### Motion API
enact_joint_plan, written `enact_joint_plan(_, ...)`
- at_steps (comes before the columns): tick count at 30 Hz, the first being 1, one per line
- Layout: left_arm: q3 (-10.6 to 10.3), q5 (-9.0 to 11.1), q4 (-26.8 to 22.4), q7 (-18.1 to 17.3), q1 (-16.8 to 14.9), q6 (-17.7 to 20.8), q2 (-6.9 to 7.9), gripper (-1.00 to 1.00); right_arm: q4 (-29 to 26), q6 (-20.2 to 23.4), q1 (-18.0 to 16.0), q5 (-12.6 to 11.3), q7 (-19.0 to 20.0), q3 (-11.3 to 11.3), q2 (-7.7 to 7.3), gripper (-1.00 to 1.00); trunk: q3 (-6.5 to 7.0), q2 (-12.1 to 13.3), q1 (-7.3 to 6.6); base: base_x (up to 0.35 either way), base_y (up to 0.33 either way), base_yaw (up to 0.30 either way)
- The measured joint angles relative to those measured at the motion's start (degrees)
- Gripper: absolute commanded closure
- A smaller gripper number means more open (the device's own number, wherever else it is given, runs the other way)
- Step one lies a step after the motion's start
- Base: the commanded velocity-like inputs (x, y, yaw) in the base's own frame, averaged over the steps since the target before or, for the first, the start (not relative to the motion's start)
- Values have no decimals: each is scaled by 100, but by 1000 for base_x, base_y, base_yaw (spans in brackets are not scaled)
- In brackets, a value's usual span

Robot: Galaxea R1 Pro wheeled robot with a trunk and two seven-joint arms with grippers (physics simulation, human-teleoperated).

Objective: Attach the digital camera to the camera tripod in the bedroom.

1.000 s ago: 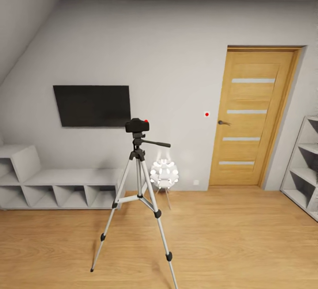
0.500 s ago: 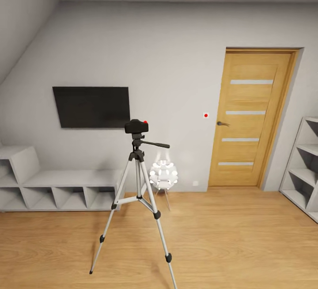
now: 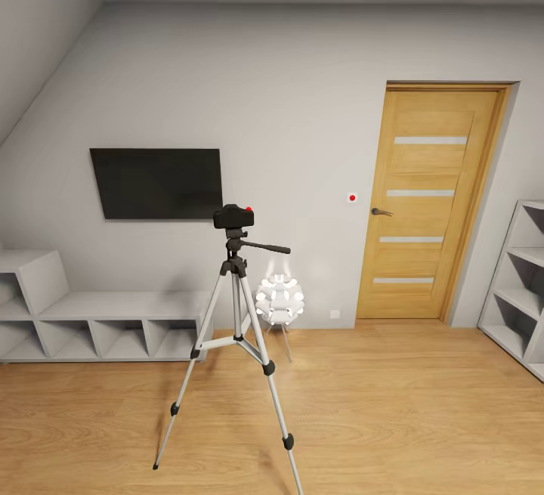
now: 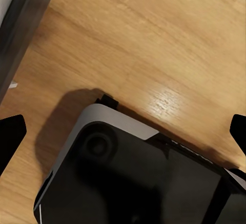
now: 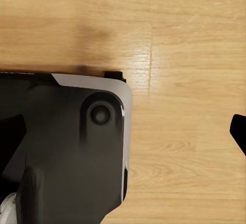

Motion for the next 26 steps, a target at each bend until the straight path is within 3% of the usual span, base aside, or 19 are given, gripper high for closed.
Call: enact_joint_plan(26,0,0,0,0,0,0,0,-100,0,-11,0,-17,0,-1,17,-100,55,0,0,0,0,0)
